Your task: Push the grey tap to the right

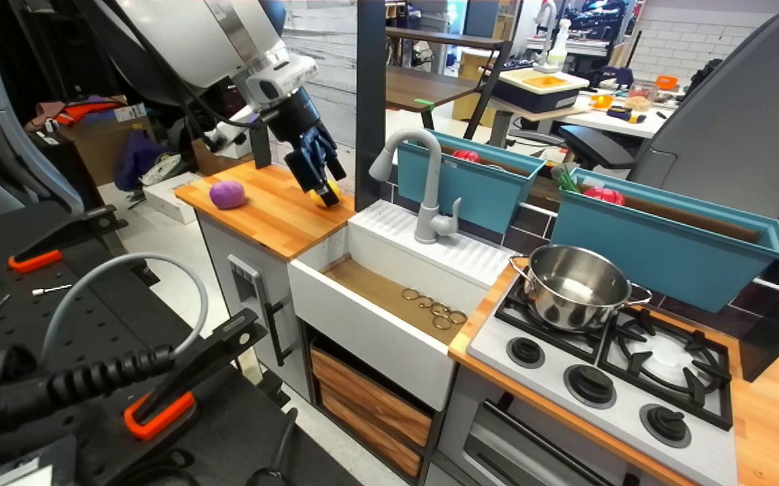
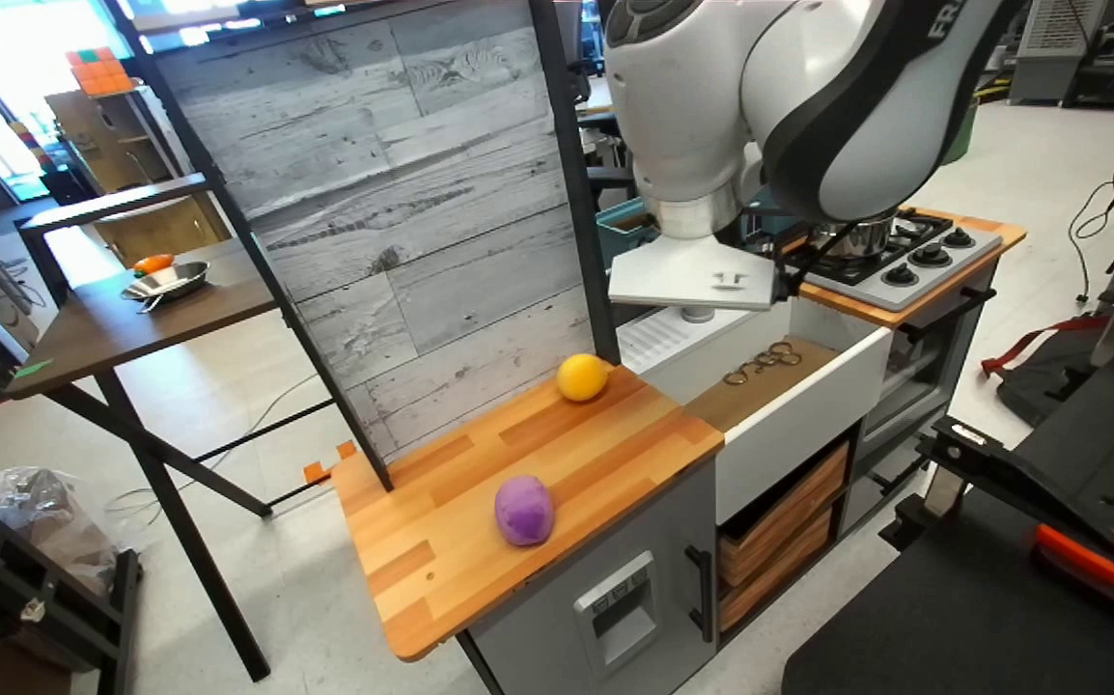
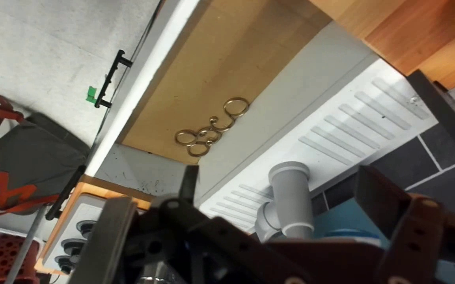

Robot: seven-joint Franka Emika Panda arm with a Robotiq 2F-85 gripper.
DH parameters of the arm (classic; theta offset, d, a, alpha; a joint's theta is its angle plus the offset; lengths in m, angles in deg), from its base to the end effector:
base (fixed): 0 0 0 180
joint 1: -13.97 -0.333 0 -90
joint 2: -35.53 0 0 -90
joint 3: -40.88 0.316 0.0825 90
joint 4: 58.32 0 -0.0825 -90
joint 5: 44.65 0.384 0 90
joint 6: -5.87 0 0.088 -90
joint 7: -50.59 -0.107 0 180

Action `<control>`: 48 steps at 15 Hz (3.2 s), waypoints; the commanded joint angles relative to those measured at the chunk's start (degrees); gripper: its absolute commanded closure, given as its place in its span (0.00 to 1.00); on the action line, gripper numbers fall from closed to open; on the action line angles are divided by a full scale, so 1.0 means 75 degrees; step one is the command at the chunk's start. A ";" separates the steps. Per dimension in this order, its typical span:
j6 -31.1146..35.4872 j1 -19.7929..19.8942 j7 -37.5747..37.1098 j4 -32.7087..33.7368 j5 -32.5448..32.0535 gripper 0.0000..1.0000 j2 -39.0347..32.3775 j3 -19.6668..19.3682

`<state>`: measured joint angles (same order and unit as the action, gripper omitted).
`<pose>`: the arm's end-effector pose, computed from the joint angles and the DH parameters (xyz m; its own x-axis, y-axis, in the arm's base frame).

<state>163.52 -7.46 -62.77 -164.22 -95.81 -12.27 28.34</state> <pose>0.6048 0.1287 0.0747 0.5321 -0.6916 0.4884 -0.7914 -0.6113 -0.0034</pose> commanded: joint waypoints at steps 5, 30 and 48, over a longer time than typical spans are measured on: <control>-0.0012 -0.1042 -0.1968 0.1685 -0.0706 0.00 -0.1102 -0.1520; -0.0065 0.2126 0.2944 -0.0216 -0.1006 0.93 0.0414 0.0362; -0.0089 0.5218 0.9618 -0.2263 0.0575 0.00 0.2277 0.3285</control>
<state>164.66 23.33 -1.87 -169.98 -95.68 -4.15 45.06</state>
